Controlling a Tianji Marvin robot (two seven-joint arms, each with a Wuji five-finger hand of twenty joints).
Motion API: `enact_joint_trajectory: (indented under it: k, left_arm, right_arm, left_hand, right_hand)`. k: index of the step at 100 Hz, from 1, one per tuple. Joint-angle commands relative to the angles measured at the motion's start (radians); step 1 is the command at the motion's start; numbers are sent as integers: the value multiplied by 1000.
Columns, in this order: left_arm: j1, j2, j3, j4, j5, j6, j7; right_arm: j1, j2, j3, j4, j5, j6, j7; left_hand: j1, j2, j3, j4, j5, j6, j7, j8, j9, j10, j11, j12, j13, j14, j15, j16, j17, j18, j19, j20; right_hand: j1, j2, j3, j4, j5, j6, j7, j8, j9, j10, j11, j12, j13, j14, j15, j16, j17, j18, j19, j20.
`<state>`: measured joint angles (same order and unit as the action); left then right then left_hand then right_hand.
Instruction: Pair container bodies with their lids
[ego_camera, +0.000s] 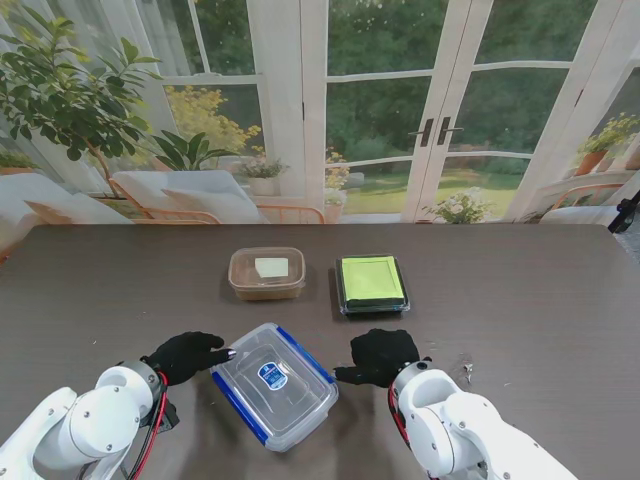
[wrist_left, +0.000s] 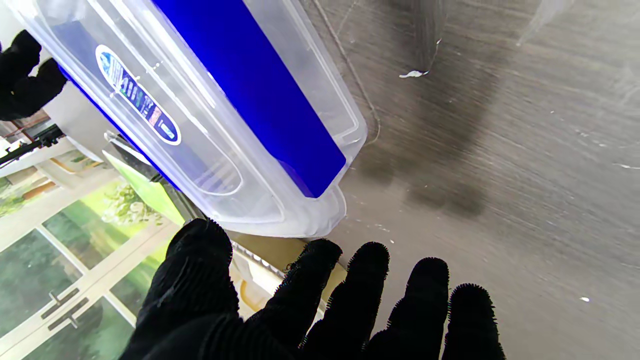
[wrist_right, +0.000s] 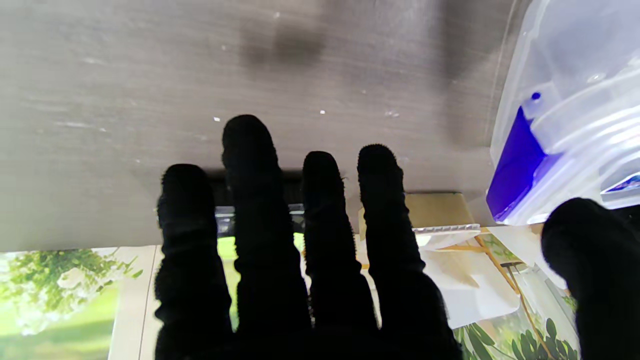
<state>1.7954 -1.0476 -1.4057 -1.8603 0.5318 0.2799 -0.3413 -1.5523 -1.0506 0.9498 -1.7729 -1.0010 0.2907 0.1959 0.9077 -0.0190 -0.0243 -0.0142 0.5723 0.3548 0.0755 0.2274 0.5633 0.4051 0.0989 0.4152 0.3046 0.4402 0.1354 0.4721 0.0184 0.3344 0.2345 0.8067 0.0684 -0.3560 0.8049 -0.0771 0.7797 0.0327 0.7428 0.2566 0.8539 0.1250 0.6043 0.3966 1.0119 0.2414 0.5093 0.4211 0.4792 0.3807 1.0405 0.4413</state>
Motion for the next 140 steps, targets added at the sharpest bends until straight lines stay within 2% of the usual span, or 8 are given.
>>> enact_joint_trajectory:
  k: [1, 35, 72, 79, 86, 92, 108, 140]
  left_arm:
    - [-6, 2, 3, 11, 1, 5, -30]
    - [-22, 5, 28, 36, -14, 15, -43]
    - [-2, 3, 30, 28, -19, 6, -29]
    - [11, 1, 24, 18, -19, 8, -25]
    - [24, 0, 18, 8, -20, 10, -19]
    - [37, -1, 11, -1, -18, 10, -15]
    - [77, -4, -10, -31, -12, 13, 1]
    - [162, -14, -59, -84, 7, 27, 39]
  right_arm:
    - [-20, 5, -4, -14, 5, 1, 21]
    - [-17, 12, -60, -23, 35, 16, 59]
    - [32, -12, -160, 6, 192, 88, -20]
    - [46, -18, -181, 14, 211, 97, -36]
    - [62, -23, -202, 21, 235, 105, -45]
    - [79, -29, -223, 31, 251, 109, -59]
    - [138, -51, -295, 74, 281, 118, -105]
    - [272, -117, -454, 161, 345, 160, -182]
  left_hand:
    - [-7, -16, 8, 10, -2, -7, -1, -7, -23, 13, 7, 17, 0, -16, 14, 20, 3, -31, 18, 17]
    - [-3, -11, 9, 9, 28, -32, 13, -4, -13, 22, 11, 35, 11, -19, 32, 53, 8, -34, 34, 49]
    - [23, -15, 11, 9, 136, -63, 62, 24, 12, 26, 23, 70, 26, -12, 66, 109, 24, -34, 51, 92]
    - [25, -15, 11, 9, 146, -60, 67, 29, 18, 27, 26, 76, 30, -9, 73, 116, 27, -34, 54, 99]
    - [27, -15, 11, 9, 155, -56, 71, 34, 23, 30, 28, 81, 31, -6, 80, 125, 28, -31, 56, 106]
    - [27, -13, 11, 9, 155, -51, 72, 36, 24, 27, 28, 85, 32, -5, 84, 129, 28, -31, 56, 110]
    - [28, -9, 10, 9, 147, -35, 66, 40, 29, 29, 28, 92, 30, -3, 87, 136, 28, -31, 55, 118]
    - [30, -4, 10, 10, 135, -19, 57, 42, 30, 32, 26, 98, 32, -2, 88, 140, 28, -30, 51, 126]
  right_hand:
    - [-42, 29, -54, 22, 39, -9, 14, 5, 37, 19, 18, 24, 45, -5, 19, 19, -70, -2, 40, 3]
    - [9, -2, -45, 31, 95, -14, 14, 12, 153, 2, 41, 72, 146, -31, 83, 54, -15, -6, 73, -6]
    - [145, -112, 318, 3, 192, 3, 121, 91, 323, -23, 87, 143, 277, -72, 175, 93, 81, -20, 157, -14]
    - [199, -174, 367, -83, 188, -6, 197, -25, 346, -29, 94, 160, 287, -81, 212, 111, 99, -22, 173, -16]
    - [259, -232, 399, -138, 176, -13, 260, -73, 366, -30, 100, 167, 290, -89, 260, 125, 111, -27, 184, -12]
    - [289, -261, 413, -160, 173, -13, 288, -89, 377, -34, 102, 171, 293, -95, 287, 132, 120, -28, 192, -8]
    - [328, -296, 428, -189, 165, -17, 329, -102, 393, -35, 108, 180, 298, -108, 335, 142, 138, -29, 207, -1]
    - [332, -308, 446, -202, 169, -18, 351, -109, 406, -38, 112, 187, 299, -120, 391, 152, 157, -29, 222, 7]
